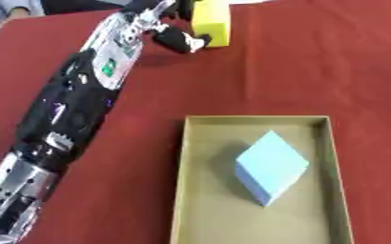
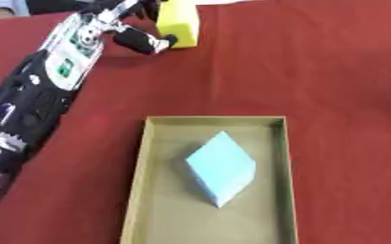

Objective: Pick up objects on the table and place them in the box.

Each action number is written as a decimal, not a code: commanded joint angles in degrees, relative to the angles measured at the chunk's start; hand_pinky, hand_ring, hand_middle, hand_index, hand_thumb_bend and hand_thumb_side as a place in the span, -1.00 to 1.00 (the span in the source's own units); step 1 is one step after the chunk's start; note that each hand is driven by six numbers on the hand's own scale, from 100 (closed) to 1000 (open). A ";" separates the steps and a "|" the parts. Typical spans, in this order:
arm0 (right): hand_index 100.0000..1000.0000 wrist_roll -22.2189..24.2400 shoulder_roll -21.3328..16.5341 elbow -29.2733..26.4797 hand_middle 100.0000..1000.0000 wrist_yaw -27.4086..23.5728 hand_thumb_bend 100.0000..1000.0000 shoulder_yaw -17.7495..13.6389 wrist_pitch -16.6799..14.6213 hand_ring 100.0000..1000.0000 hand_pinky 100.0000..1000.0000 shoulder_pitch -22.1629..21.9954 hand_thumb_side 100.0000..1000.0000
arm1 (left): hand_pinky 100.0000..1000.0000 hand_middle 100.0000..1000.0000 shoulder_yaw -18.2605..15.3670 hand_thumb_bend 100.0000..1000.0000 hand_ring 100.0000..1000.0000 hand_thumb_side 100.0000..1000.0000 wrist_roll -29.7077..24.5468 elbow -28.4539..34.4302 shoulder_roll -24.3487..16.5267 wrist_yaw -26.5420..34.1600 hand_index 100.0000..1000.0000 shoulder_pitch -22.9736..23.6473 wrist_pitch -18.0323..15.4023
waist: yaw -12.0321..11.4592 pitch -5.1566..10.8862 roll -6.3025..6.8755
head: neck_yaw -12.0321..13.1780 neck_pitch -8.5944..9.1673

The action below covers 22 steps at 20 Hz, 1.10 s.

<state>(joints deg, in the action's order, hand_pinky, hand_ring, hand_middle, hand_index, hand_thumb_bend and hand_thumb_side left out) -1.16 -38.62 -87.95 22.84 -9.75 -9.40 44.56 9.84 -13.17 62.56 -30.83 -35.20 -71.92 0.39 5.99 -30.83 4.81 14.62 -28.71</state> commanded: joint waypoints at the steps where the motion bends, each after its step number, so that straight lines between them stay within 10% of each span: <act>1: 0.58 -0.13 -1.05 -1.39 0.04 0.28 -1.00 -0.78 0.32 0.33 0.41 -0.12 0.79 | 0.22 -0.16 0.49 -0.69 0.16 -0.71 1.11 4.13 -2.15 2.98 0.18 -0.18 1.25 | -0.38 3.17 -0.35 | -1.20 -1.88; 15: 0.58 0.31 0.05 -3.91 0.05 1.10 -1.00 -0.79 1.56 0.34 0.40 -4.48 0.75 | 0.20 -0.16 9.16 -0.69 0.15 -0.71 4.48 38.71 -3.93 16.36 0.18 10.51 17.31 | -4.69 9.58 -0.40 | -8.33 -9.45; 22: 0.58 0.16 0.49 -5.73 0.05 1.57 -1.00 -0.47 2.58 0.35 0.41 -5.76 0.72 | 0.20 -0.16 12.21 -0.61 0.16 -0.71 0.40 51.64 -4.41 17.08 0.18 15.59 18.49 | -7.44 11.36 -0.66 | -9.93 -10.94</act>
<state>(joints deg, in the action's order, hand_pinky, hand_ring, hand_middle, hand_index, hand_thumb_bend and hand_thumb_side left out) -0.89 -37.05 -92.14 23.93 -9.87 -7.11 38.20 21.97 -11.99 112.08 -33.42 -18.13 -55.75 19.00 -1.50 -21.01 4.45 5.02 -39.04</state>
